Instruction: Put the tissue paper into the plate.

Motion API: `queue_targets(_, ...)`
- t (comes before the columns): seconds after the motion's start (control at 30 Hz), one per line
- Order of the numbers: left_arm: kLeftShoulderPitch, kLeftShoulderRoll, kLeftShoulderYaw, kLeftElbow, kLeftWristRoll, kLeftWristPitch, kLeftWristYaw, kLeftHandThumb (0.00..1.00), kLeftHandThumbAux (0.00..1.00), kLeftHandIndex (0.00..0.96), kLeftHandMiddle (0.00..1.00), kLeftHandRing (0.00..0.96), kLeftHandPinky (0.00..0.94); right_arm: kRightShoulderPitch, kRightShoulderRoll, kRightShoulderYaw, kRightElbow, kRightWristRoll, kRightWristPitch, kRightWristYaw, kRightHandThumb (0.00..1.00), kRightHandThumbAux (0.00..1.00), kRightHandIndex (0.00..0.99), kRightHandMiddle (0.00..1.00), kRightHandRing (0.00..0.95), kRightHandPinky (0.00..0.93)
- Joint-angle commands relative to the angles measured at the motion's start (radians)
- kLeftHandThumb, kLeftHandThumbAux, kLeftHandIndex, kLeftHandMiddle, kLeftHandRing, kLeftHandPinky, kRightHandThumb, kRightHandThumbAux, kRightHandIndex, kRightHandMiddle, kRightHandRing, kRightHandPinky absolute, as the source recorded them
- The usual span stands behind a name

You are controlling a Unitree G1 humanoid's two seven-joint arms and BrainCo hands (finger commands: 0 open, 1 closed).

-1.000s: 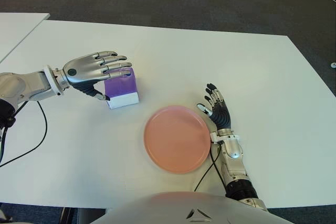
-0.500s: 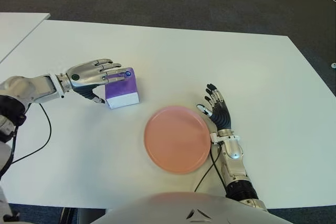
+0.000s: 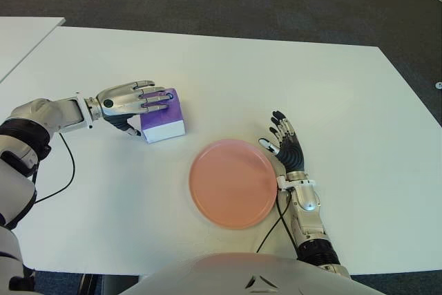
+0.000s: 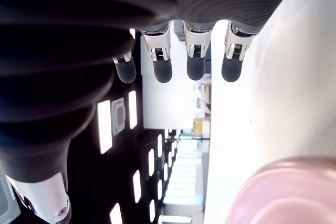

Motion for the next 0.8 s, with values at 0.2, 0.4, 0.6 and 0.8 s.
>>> queue_targets(0.2, -0.042, 0.003, -0.092, 0.020, 0.090, 0.070, 0.021, 0.370, 0.347, 0.000, 0.000, 0.000, 0.000, 0.133, 0.009, 0.008, 0.088, -0.011, 0.084, -0.005, 0.057, 0.722, 0.000, 0.000, 0.000, 0.001)
queue_targets(0.4, -0.055, 0.008, -0.116, 0.027, 0.105, 0.106, 0.030, 0.395, 0.360, 0.000, 0.000, 0.000, 0.000, 0.151, 0.018, 0.019, 0.042, -0.014, 0.103, -0.009, 0.046, 0.738, 0.000, 0.000, 0.000, 0.003)
queue_targets(0.6, -0.066, 0.005, -0.130, 0.036, 0.103, 0.123, 0.038, 0.421, 0.358, 0.000, 0.000, 0.000, 0.000, 0.118, -0.006, 0.003, 0.150, -0.005, 0.066, 0.011, 0.044, 0.736, 0.000, 0.000, 0.000, 0.000)
queue_targets(0.8, -0.073, 0.001, -0.129, 0.038, 0.085, 0.121, 0.067, 0.443, 0.362, 0.000, 0.000, 0.000, 0.000, 0.131, 0.002, 0.017, 0.094, -0.006, 0.098, 0.013, 0.048, 0.721, 0.000, 0.000, 0.000, 0.000)
